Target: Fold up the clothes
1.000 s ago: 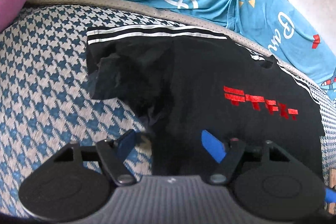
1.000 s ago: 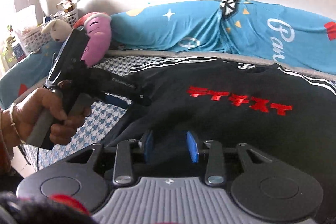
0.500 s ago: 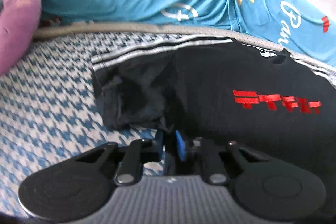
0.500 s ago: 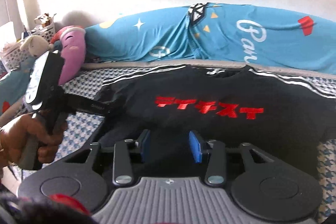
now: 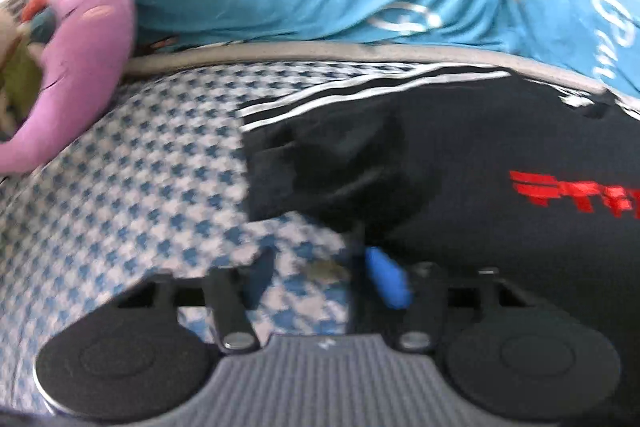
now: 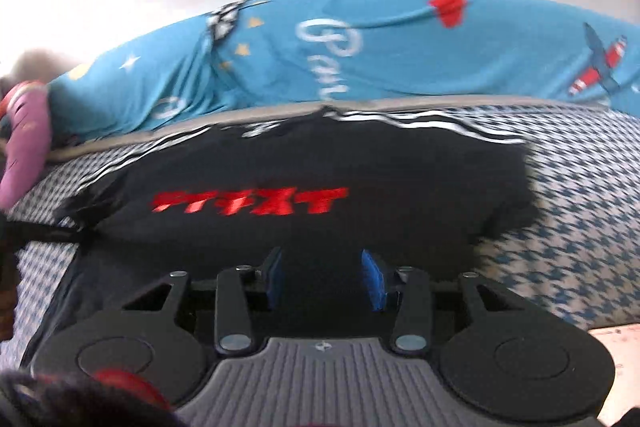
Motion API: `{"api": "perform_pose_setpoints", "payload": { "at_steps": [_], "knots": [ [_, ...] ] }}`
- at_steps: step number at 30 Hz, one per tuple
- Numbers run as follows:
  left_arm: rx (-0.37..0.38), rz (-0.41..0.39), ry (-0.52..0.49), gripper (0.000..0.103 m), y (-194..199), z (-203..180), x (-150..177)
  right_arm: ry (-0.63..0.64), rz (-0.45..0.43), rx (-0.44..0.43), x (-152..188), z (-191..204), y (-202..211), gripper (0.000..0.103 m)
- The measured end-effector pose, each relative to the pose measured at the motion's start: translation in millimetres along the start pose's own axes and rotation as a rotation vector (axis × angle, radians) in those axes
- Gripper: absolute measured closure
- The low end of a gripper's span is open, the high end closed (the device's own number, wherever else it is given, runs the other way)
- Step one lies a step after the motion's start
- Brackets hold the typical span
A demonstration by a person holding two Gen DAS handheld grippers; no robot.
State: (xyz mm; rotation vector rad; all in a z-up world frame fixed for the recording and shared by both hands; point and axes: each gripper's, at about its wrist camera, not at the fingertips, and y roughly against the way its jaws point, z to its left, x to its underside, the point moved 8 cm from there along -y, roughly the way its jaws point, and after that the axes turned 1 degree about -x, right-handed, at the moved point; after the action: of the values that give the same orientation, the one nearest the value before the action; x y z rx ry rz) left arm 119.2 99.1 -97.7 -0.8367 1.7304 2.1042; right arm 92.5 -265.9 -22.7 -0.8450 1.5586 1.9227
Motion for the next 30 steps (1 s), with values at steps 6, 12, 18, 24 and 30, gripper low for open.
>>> {"api": "perform_pose_setpoints", "payload": {
  "at_steps": [6, 12, 18, 24, 30],
  "knots": [
    [0.041, -0.040, 0.041, 0.022, 22, 6, -6, -0.066, -0.030, 0.040, -8, -39, 5, 0.061],
    [0.044, -0.074, 0.047, 0.012, 35, 6, -13, -0.149, -0.032, 0.090, -10, -76, 0, 0.060],
    [0.075, -0.096, 0.099, 0.010, 35, 17, -25, -0.198, -0.020, 0.111, -9, -94, -7, 0.060],
    [0.113, -0.094, 0.238, 0.004, 27, 54, -42, -0.216, -0.019, 0.102, -8, -93, -11, 0.060],
    [0.144, -0.039, 0.351, 0.004, 4, 79, -45, -0.200, -0.021, 0.074, -9, -75, -12, 0.060]
  ]
}}
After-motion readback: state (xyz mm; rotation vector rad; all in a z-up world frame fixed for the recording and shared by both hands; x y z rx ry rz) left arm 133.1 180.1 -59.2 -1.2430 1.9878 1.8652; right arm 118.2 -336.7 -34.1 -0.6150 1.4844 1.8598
